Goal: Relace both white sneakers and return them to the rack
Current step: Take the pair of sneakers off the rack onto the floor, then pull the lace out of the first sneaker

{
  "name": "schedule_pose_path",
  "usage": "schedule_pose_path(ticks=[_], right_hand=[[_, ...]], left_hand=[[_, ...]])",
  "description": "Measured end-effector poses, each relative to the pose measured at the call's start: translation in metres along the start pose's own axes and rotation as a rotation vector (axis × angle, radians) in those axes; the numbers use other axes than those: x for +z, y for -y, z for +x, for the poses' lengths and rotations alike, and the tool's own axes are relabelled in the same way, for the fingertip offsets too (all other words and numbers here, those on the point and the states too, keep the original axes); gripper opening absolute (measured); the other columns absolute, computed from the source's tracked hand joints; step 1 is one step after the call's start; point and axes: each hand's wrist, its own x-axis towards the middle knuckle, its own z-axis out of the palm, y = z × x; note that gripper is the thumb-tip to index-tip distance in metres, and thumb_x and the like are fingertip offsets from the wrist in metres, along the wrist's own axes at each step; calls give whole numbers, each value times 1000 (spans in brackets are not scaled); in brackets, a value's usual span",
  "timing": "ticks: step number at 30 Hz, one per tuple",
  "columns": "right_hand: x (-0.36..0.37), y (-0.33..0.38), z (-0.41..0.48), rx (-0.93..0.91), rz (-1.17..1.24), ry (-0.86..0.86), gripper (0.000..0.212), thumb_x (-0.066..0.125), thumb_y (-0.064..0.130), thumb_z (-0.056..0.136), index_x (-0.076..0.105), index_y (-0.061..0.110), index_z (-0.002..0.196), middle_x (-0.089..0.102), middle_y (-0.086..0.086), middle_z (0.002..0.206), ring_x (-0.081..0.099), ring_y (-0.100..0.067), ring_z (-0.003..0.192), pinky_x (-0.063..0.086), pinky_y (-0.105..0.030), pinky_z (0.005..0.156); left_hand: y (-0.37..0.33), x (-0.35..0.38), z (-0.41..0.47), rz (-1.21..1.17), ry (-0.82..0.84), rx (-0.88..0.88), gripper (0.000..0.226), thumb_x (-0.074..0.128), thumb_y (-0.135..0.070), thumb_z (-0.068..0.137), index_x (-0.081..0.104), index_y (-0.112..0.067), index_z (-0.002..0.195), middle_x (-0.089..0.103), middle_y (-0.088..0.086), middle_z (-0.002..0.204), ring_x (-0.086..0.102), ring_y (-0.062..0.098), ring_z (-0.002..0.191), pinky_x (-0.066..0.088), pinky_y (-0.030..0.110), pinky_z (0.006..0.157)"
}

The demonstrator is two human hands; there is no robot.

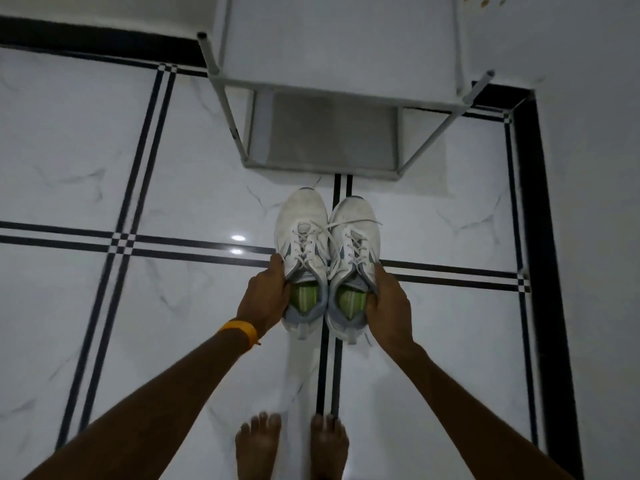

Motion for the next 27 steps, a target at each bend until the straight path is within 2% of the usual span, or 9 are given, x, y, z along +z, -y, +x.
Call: schedule_pose_path(ticks=[5,7,13,17,19,21,23,25,27], right_hand=[[86,-62,52,-48,-61,-44,57,49,2,94,33,8,148,49,-13,142,48,-28,129,33,-25,103],[118,-86,68,-63,-49,-68,56,49,2,93,35,8,147,53,-13,137,51,-28,125,34,-24,100],[160,-138,98,-128,-63,-97,52,50,5,95,39,9,145,53,-11,138,50,-26,126,30,-19,99],[162,-146,100,-167,-138,-89,53,52,18,94,38,13,146,52,-9,137,51,-26,124,41,-30,100],[152,-132,99,-198,-299,-194,58,55,33,90,39,17,143,49,-6,133,54,-23,115,52,-38,86],[145,-106,95,-320,-270,-342,52,58,33,88,47,18,136,50,-3,129,58,-18,98,52,-33,75],[150,-78,94,-462,-93,-271,34,58,25,91,60,16,124,59,-1,122,59,-14,84,45,-27,76],[164,-62,101,-440,-14,-75,26,58,22,93,67,14,116,68,-2,114,63,-14,88,43,-24,79],[178,-55,110,-385,-42,34,21,57,20,93,70,13,109,73,-7,103,67,-17,85,45,-24,72]], left_hand=[[82,69,63,4,-2,90,36,49,-25,97,39,-9,127,68,17,108,68,33,91,58,42,80],[106,95,82,14,-13,106,37,49,-22,96,38,-8,128,69,18,107,68,33,89,57,38,76],[147,144,105,9,-47,204,54,49,-22,97,25,-7,142,67,17,112,68,33,90,58,40,79],[155,150,103,-37,-115,230,39,51,-37,94,40,-18,125,71,6,93,63,16,67,47,25,60],[157,146,99,-19,-194,256,40,46,-57,90,46,-24,115,67,-5,78,60,5,60,46,22,54],[160,137,95,37,-334,324,37,47,-59,89,49,-27,108,62,-12,75,58,1,61,45,20,52],[158,126,95,14,-422,421,24,55,-42,92,53,-24,108,61,-9,88,57,1,66,44,17,57],[149,119,101,39,-359,524,19,58,-25,92,58,-19,110,60,-6,103,53,2,68,39,10,62],[142,118,107,114,-240,583,17,58,-20,92,62,-18,108,62,-2,107,51,4,76,41,11,68]])
